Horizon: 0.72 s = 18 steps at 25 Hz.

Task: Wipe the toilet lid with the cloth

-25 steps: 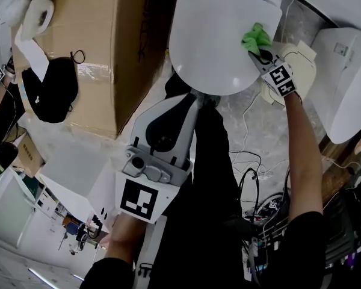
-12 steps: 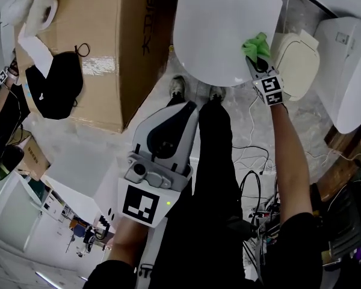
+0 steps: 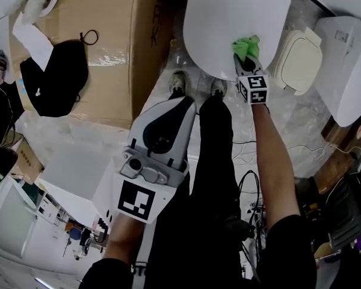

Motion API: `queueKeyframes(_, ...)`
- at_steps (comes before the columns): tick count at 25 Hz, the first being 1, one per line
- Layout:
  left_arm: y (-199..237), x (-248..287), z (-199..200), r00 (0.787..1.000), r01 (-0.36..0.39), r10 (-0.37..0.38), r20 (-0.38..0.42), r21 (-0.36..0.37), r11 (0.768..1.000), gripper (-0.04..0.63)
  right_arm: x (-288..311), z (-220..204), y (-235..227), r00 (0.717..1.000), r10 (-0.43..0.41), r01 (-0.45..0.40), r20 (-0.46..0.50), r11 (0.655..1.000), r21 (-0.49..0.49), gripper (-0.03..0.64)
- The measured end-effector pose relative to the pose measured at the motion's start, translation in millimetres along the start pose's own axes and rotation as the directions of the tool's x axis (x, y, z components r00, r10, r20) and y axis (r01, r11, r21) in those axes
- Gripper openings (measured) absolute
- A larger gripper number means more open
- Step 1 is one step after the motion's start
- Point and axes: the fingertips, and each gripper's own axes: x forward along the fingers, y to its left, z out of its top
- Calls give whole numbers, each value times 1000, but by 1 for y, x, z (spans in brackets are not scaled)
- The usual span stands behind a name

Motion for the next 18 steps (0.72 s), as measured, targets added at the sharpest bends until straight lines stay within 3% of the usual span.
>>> queueKeyframes(3, 16, -19, 3, 1000, -10, 10, 4, 8, 1000, 6, 16, 9, 26, 1000, 28, -27, -7, 995, 101, 51)
queueKeyframes(6, 29, -35, 8, 1000, -19, 19, 14, 11, 1000, 6, 33, 20, 70, 977, 212, -200, -11, 937, 285, 51)
queueKeyframes(8, 36, -44, 13, 1000, -16, 15, 17, 17, 1000, 6, 34, 33, 98, 958, 285, -276, 18, 910, 309, 52)
queueKeyframes(13, 47, -63, 42, 998, -27, 26, 65, 23, 999, 6, -5, 112, 119, 945, 212, -291, 249, 891, 349, 51)
queueKeyframes(18, 33, -82, 101, 994, -19, 15, 109, 36, 999, 6, -100, 202, 136, 910, 115, -254, 397, 913, 318, 51)
